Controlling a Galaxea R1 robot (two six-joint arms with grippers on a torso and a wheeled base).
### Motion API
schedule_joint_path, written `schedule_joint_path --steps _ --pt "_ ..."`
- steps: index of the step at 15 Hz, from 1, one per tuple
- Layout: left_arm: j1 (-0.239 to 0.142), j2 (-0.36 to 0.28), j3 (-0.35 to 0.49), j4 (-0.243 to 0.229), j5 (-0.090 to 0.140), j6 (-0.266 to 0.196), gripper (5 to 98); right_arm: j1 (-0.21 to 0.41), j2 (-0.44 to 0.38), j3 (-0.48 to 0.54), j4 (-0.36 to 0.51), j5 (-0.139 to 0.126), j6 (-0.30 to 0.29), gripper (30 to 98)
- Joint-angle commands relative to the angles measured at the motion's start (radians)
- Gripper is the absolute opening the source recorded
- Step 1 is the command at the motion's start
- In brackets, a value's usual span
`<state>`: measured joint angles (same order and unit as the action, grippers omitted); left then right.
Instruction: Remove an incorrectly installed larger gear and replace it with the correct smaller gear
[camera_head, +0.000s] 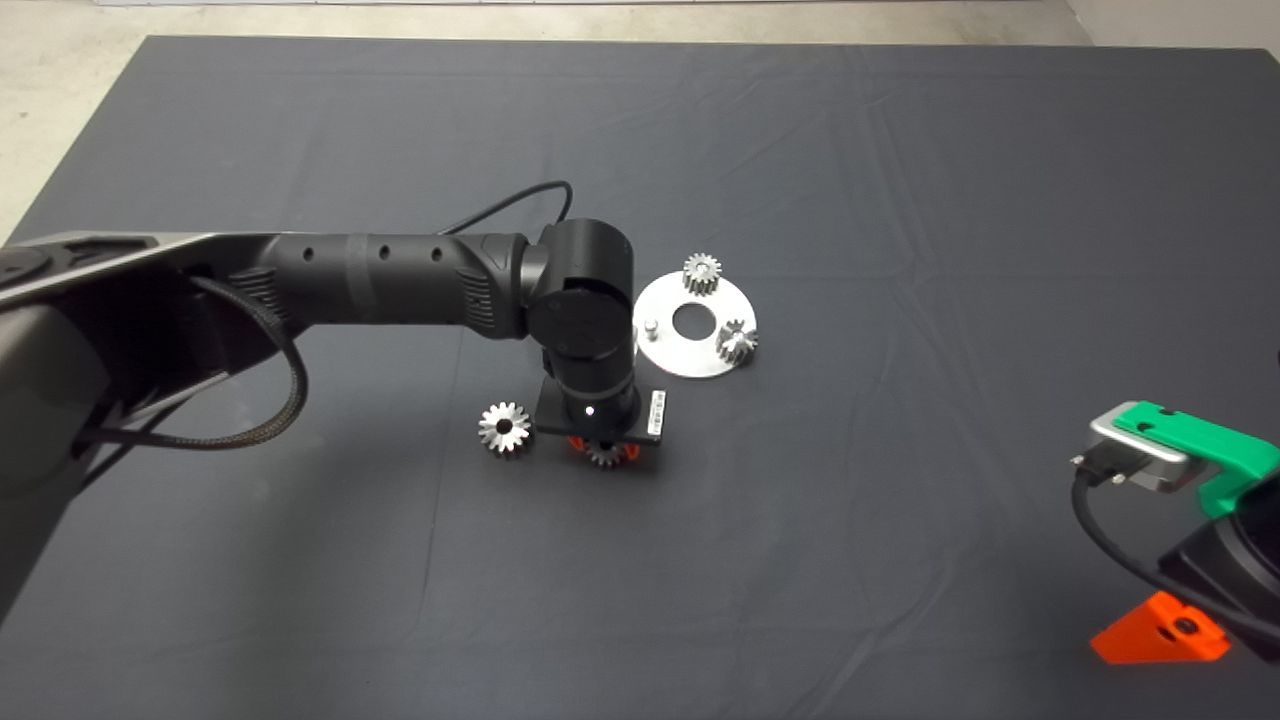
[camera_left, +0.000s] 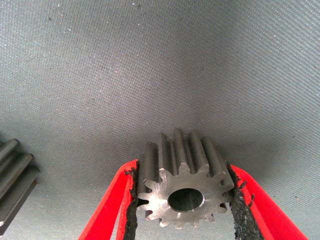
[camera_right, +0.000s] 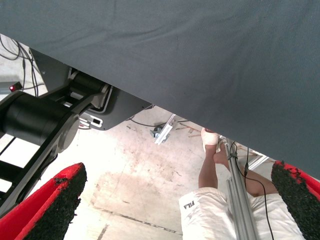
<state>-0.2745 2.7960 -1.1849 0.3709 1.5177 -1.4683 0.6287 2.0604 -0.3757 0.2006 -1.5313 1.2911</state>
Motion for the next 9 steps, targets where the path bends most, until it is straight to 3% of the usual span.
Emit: schedule_joint_path --steps 1,9 --pt "-0.008 0.004 0.0 0.005 0.026 0.003 39.9 0.013 -0.001 0.005 0.02 -0.093 0.0 97.7" --pt "-0.017 0.008 -0.001 0.002 0.033 0.006 36.3 0.013 -0.002 0.005 0.022 -0.093 0.001 97.7"
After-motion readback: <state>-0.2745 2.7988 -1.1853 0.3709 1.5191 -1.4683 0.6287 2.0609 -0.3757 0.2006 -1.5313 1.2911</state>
